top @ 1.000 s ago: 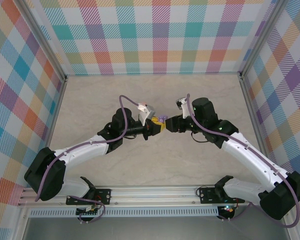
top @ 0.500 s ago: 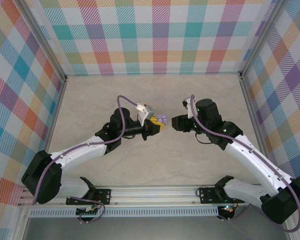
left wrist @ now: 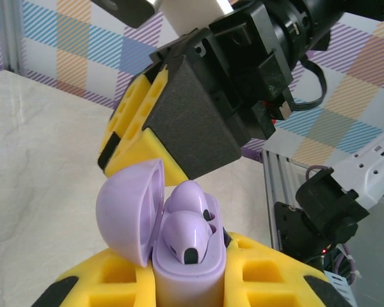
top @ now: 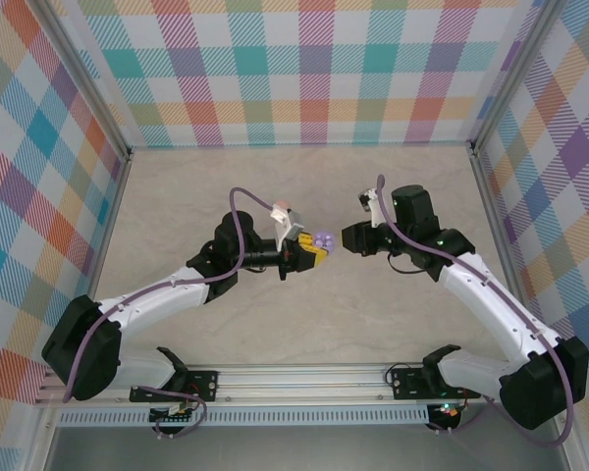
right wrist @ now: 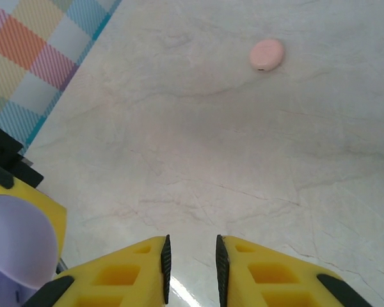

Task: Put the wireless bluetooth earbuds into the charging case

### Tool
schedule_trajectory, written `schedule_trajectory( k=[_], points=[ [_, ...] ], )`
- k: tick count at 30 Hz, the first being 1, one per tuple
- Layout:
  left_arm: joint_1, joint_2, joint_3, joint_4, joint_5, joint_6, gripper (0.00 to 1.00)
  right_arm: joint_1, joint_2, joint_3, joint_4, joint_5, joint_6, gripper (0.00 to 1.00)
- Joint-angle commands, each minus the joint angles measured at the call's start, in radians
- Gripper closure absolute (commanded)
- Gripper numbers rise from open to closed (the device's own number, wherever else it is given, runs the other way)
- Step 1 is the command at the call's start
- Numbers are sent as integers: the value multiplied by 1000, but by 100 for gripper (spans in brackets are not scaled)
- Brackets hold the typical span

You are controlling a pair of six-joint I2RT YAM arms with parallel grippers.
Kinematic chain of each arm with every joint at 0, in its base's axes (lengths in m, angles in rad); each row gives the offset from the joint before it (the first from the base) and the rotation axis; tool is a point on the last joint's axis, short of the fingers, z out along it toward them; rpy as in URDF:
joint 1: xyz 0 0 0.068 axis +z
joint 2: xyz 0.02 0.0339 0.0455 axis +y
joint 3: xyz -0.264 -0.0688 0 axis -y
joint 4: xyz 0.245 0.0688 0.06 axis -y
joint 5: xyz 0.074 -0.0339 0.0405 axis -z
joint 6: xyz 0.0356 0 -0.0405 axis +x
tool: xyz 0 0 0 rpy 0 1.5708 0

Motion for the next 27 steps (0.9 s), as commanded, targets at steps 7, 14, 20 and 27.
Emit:
schedule_trajectory(
  k=[7,14,20,27],
  points=[
    [-17,-14,34,78,90,3,100,-15,23,17,65,-166,-32,73],
    [-18,-2,40,83,114,2,100,-15,28,10,92,-224,-26,73],
    [-17,9,48,69,117,3,100,-15,30,9,106,-273,-24,73],
    [-19,24,51,55,108,7,100,-14,17,10,120,-315,-25,73]
  ],
)
